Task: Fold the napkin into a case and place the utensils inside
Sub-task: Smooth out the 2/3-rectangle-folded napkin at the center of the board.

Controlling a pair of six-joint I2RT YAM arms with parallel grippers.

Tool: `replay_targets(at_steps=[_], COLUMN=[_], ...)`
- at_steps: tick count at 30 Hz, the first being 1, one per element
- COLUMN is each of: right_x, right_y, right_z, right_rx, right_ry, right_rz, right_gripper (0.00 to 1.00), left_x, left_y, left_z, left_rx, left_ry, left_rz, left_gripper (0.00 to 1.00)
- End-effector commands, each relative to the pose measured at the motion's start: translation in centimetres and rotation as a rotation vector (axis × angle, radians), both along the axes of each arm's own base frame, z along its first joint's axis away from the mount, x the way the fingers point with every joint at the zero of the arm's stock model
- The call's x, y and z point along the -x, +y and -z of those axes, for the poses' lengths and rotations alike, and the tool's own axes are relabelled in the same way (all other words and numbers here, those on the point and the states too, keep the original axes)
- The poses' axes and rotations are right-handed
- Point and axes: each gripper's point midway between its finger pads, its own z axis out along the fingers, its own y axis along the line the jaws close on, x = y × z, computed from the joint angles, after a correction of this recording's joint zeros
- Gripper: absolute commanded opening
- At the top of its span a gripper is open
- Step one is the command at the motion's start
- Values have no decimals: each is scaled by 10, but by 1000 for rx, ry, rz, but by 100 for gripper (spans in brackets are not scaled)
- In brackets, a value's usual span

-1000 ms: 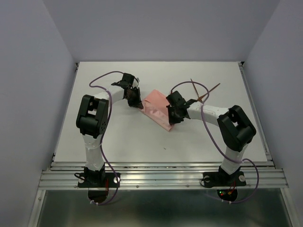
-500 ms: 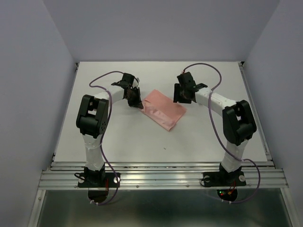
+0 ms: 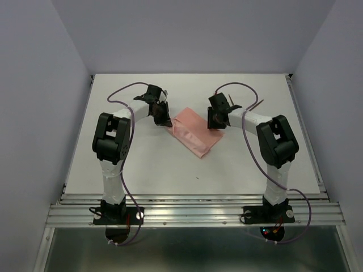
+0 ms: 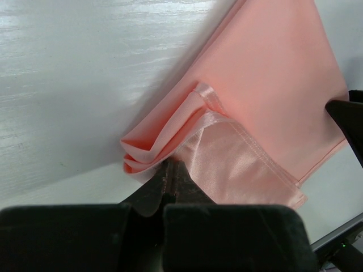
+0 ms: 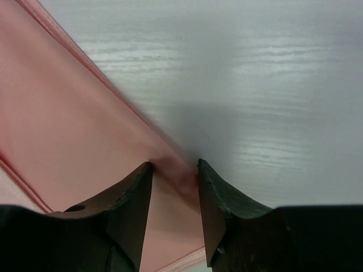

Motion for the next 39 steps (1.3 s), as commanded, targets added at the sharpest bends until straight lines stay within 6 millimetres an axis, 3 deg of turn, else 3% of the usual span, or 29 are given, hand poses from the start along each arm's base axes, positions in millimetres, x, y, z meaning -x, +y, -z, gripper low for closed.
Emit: replay_targets(at_steps=[1, 7, 9, 14, 18, 23, 27, 30, 31, 33, 34, 36, 37, 39], right_x=[43, 83, 103, 121, 113, 95, 79, 61, 51, 43, 35, 28, 25, 11], right_y=[0, 11, 27, 43, 47, 46, 49, 55, 62, 70, 80, 92, 99, 115], right_z=[11, 6, 5, 3, -2, -30, -61, -85, -99, -95, -105, -104, -90, -97], right_rx=[9, -34, -56, -90, -101, -77, -77, -75, -89, -85, -107, -122, -119, -144], right_ry=[81, 109, 122, 133, 114, 36, -31, -92, -124, -116, -130, -123, -95, -111], right_rz=[-16, 8, -5, 12, 33, 36, 32, 25, 19, 0, -22, -52, -73, -106], right_gripper=[43, 43, 42, 43, 46, 47, 50, 54, 54, 55, 55, 55, 55, 55], left_x=[-5, 5, 8, 15, 18, 18, 13, 7, 6, 5, 2, 1, 1, -2], left_y=[1, -1, -2, -8, -18, -25, -29, -26, -26, -22, -20, -15, -10, 5], left_z=[-6, 2, 0, -4, -3, 2, -15, -41, -45, -54, -58, -61, -61, -56], left_rx=[1, 11, 15, 25, 41, 51, 80, 89, 92, 97, 98, 91, 81, 65], left_ry=[-4, 14, 11, 5, 6, 15, -25, -82, -90, -100, -106, -110, -106, -92], left_rz=[5, 17, 21, 35, 57, 71, 76, 40, 36, 23, 16, 6, -4, -43], left_gripper=[0, 0, 0, 0, 0, 0, 0, 0, 0, 0, 0, 0, 0, 0])
